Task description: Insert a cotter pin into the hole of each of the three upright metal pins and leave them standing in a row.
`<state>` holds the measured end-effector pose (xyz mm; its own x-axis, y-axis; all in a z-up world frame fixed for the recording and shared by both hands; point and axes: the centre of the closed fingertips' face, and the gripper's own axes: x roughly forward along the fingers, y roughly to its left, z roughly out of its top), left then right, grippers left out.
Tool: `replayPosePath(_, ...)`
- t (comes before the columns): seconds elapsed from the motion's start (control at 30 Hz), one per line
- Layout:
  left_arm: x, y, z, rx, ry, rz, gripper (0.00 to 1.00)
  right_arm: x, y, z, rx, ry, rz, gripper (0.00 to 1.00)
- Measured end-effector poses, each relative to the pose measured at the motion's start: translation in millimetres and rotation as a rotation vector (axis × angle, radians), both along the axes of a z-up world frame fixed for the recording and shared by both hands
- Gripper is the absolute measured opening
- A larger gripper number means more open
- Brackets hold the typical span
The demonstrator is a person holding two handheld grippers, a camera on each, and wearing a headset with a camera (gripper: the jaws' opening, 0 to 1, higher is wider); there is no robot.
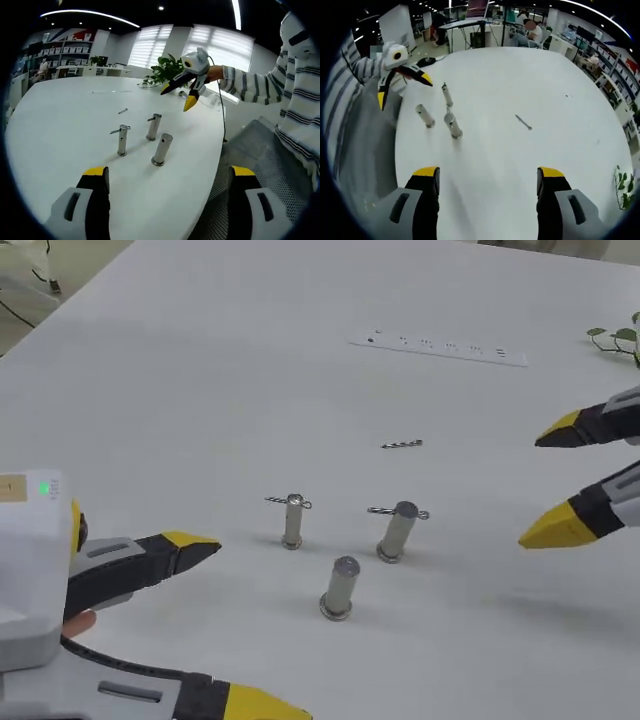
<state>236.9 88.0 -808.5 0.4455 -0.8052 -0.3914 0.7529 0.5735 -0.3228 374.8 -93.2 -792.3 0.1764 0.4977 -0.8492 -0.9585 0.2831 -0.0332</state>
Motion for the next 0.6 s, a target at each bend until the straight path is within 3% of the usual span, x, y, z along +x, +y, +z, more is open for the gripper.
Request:
replayPosePath(0.3,0.4,5.2,2.1,-0.003,0.001,0.031,0.99,30.7,24.1,-0.8,-0.006,-0.016,0.068,0.79)
replayPosePath(0.37,1.2,6.7,2.0,-0.003,0.001,0.04,0.99,38.7,33.8,-0.2,0.014,-0.059,0.137,0.76)
replayPosePath(0.43,1.6,7.6,2.3,-0.006,-0.001,0.045,0.99,45.6,38.2,-3.2,0.017,-0.057,0.121,0.73)
replayPosePath(0.6,-0.5,5.1,3.7,-0.019,0.002,0.048,0.99,56.8,47.8,-12.5,0.002,-0.047,0.161,0.7)
